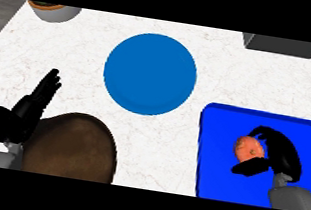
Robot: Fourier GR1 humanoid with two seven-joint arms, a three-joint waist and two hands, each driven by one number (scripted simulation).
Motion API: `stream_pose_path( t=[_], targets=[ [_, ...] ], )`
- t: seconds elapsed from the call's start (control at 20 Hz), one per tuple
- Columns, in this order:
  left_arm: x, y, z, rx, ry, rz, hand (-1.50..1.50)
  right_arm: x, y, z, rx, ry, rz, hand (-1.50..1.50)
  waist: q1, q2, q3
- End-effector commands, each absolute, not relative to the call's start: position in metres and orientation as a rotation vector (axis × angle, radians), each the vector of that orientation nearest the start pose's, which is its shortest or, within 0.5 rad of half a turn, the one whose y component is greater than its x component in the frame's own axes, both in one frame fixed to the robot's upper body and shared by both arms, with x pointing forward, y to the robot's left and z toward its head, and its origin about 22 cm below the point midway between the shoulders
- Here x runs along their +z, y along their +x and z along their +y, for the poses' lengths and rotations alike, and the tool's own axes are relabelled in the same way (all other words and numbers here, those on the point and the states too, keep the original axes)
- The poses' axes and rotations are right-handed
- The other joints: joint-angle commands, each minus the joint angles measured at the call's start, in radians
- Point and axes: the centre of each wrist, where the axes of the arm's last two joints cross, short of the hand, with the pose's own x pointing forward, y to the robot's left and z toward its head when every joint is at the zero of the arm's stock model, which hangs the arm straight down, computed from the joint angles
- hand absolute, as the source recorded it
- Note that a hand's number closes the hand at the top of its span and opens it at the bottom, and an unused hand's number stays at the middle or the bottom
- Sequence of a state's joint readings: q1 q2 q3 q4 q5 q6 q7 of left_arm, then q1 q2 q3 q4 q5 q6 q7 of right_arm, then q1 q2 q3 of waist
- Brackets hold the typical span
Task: Pick the squash from the tray and place it in the plate
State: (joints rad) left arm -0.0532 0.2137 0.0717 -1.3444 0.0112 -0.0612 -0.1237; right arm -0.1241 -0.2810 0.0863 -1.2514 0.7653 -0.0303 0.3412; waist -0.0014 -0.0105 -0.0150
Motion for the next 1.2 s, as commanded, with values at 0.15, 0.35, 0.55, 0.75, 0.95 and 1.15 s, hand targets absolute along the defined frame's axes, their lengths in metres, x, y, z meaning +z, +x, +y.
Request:
stream_pose_path(
  t=[0.15, 0.35, 0.55, 0.75, 0.95, 1.15],
  targets=[
    [-0.01, 0.262, 0.293, -0.144, 0.155, -1.52, 0.0, -0.019, 0.277, -0.267, 0.811, -0.958, -1.097, 1.5, 0.005, 0.01, 0.015],
    [-0.006, 0.262, 0.303, -0.162, 0.13, -1.538, 0.0, 0.003, 0.308, -0.329, 0.969, -0.905, -1.243, 1.5, 0.023, 0.016, 0.017],
    [-0.027, 0.242, 0.303, -0.147, 0.149, -1.519, 0.0, 0.02, 0.33, -0.329, 1.015, -0.854, -1.386, 1.5, 0.017, 0.013, 0.016],
    [-0.005, 0.26, 0.286, -0.134, 0.156, -1.509, 0.0, 0.057, 0.331, -0.322, 1.054, -0.862, -1.475, 1.5, 0.002, 0.008, 0.015],
    [-0.032, 0.254, 0.305, -0.146, 0.15, -1.508, 0.0, 0.082, 0.323, -0.322, 1.001, -0.884, -1.56, 1.5, -0.003, 0.009, 0.015],
    [-0.015, 0.261, 0.303, -0.133, 0.165, -1.505, 0.0, 0.111, 0.311, -0.308, 0.893, -0.915, -1.735, 1.5, -0.013, 0.005, 0.015]
  ],
)
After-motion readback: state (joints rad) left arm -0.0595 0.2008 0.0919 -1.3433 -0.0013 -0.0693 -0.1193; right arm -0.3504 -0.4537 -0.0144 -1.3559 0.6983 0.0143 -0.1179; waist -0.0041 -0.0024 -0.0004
